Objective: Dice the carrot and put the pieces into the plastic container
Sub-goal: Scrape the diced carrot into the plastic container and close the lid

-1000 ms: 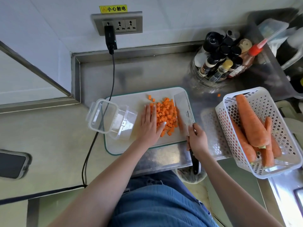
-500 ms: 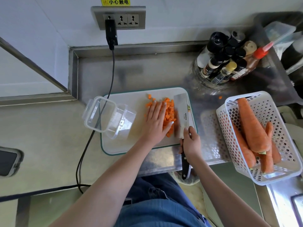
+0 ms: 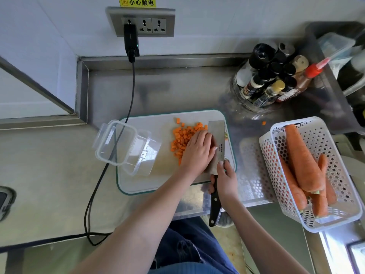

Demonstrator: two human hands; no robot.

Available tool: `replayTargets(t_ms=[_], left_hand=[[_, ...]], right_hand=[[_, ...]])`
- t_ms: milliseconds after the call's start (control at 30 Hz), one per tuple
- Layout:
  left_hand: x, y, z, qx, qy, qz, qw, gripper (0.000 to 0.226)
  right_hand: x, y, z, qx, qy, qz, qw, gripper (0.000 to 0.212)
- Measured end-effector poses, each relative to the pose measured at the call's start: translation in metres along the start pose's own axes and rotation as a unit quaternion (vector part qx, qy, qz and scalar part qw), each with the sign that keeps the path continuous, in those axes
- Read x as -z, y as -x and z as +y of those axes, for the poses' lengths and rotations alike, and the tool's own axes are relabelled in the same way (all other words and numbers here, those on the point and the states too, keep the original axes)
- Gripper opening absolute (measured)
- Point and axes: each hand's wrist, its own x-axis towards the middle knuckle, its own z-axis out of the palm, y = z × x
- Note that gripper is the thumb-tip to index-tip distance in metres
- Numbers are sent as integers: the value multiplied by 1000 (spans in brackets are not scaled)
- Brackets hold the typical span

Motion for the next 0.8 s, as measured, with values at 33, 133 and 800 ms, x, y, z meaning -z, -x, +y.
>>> replayTargets(t_ms=[33, 133, 800], left_hand=[[1, -1, 0, 3, 0, 3, 1000, 32], [6, -4, 5, 42, 55, 29, 997, 24], [15, 29, -18, 155, 111, 62, 980, 55]], right_hand=[[0, 1, 0, -1, -11, -5, 1000, 23], [-2, 7, -1, 5, -37, -18, 999, 24], [-9, 12, 1, 17, 51, 31, 998, 25]])
